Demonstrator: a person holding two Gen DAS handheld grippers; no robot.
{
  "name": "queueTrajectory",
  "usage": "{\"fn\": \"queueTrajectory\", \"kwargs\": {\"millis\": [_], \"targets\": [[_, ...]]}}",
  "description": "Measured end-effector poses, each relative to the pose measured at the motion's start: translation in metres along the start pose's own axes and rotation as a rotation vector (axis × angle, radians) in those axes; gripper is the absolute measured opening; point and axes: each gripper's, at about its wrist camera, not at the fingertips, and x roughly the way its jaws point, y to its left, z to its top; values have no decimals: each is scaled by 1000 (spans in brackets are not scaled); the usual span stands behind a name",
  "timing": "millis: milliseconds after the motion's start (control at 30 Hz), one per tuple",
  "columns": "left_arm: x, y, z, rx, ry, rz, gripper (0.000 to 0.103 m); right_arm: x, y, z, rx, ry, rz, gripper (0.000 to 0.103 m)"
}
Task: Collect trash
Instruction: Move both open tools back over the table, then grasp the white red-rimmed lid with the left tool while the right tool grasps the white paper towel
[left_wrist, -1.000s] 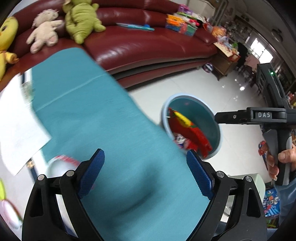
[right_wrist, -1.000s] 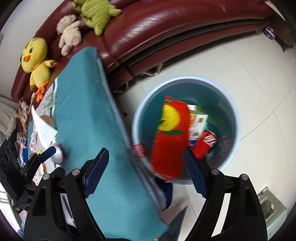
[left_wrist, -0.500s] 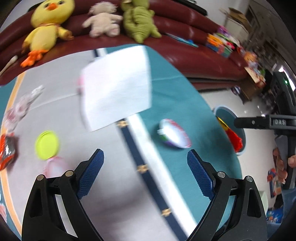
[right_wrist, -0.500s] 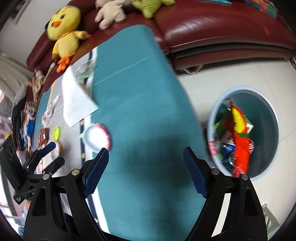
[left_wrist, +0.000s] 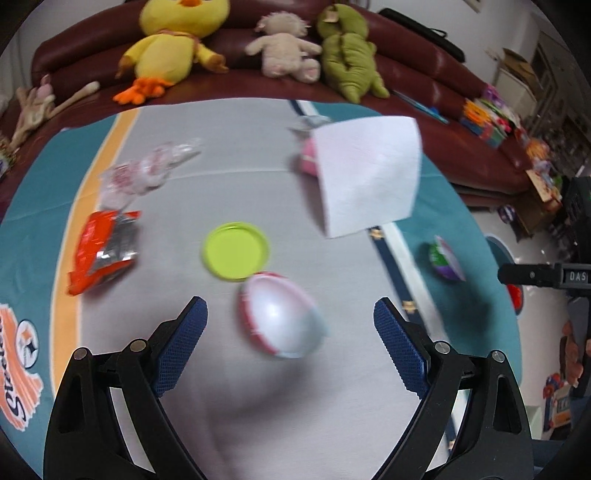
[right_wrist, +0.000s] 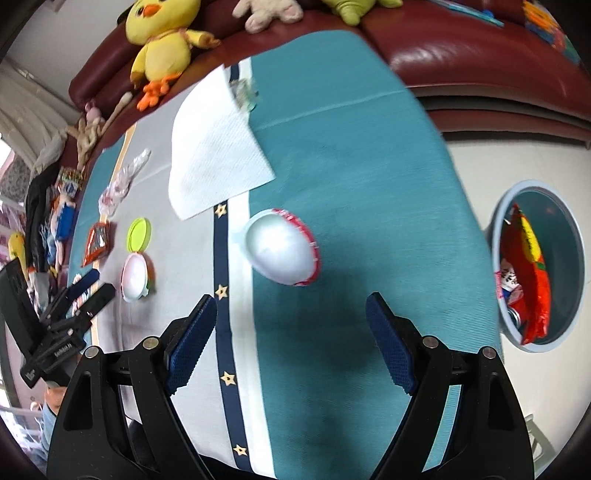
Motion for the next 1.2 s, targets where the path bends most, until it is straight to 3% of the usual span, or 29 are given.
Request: {"fn": "queueTrajectory", "kwargs": {"millis": [200, 533, 667, 967, 1000, 1100, 1167, 1200], "targets": [[6, 33, -10, -92, 16, 5, 92, 18, 19, 10, -47, 38, -9, 79], [25, 30, -11, -86, 45, 0, 92, 39, 28, 31, -68, 65, -7, 79], [34, 21, -12, -56, 63, -7, 79, 45, 32, 41, -80, 71, -7, 79], [43, 19, -13, -67, 73, -27, 70, 53, 39, 55, -103, 83, -15, 79], [43, 20, -13, -70, 72, -30, 68, 54, 41, 57, -103, 83, -16, 79], [42, 20, -12, -72, 69, -39, 45, 55, 45, 64, -109, 72, -15, 79], [44, 20, -12, -66, 76, -61, 8, 55, 47, 69, -114, 62, -14, 79], [45, 20, -12, -64, 77, -68, 7, 54, 49, 73, -118, 54, -13, 79]]}}
